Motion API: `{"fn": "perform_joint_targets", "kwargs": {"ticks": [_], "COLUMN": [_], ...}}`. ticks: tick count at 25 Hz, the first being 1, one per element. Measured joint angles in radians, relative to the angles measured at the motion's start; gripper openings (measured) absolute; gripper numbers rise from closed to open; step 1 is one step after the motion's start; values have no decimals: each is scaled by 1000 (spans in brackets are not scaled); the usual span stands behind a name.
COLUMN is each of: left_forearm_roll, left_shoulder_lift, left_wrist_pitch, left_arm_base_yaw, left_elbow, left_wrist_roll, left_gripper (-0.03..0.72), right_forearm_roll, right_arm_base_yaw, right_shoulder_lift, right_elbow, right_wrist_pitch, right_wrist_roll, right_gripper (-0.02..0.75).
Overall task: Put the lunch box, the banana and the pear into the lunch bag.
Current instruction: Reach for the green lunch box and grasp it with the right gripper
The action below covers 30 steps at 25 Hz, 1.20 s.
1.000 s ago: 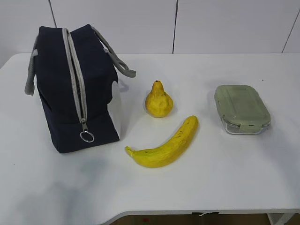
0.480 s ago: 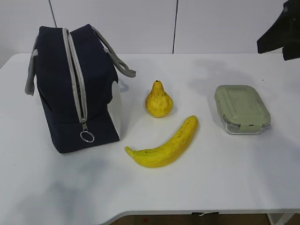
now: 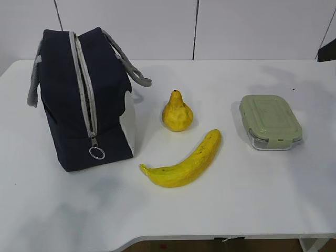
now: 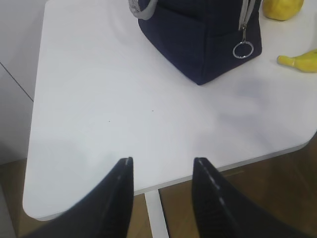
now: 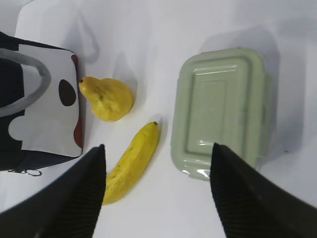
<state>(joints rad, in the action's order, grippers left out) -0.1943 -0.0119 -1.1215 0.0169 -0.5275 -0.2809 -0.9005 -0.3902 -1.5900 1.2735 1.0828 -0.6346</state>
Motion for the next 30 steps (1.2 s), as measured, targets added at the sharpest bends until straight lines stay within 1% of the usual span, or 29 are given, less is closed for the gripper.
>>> {"fn": "perform_joint_targets", "kwargs": {"ticks": [3,7,11,20,30], "left_forearm_roll": [0,0,0,0,0], "left_shoulder_lift": [0,0,0,0,0], "left_wrist_pitch": [0,0,0,0,0], "left_arm_base_yaw": [0,0,0,0,0], "left_elbow": [0,0,0,0,0], "left_wrist_roll": [0,0,0,0,0], "left_gripper": [299,299,299,299,299], "right_forearm_roll": [-41,-131,-190,-309,-332], "right_arm_base_yaw": [-25,-27,-36,-48,-48], "right_shoulder_lift": [-31,-77,-124,-276,-424], "right_elbow": [0,-17,-18,-18,-18], "right_wrist_pitch": [-12,-32,-62,-79,-104], "right_wrist_roll": [-65,-165,-213,-313,-384], "right_gripper": [521,521,521,521,521]}}
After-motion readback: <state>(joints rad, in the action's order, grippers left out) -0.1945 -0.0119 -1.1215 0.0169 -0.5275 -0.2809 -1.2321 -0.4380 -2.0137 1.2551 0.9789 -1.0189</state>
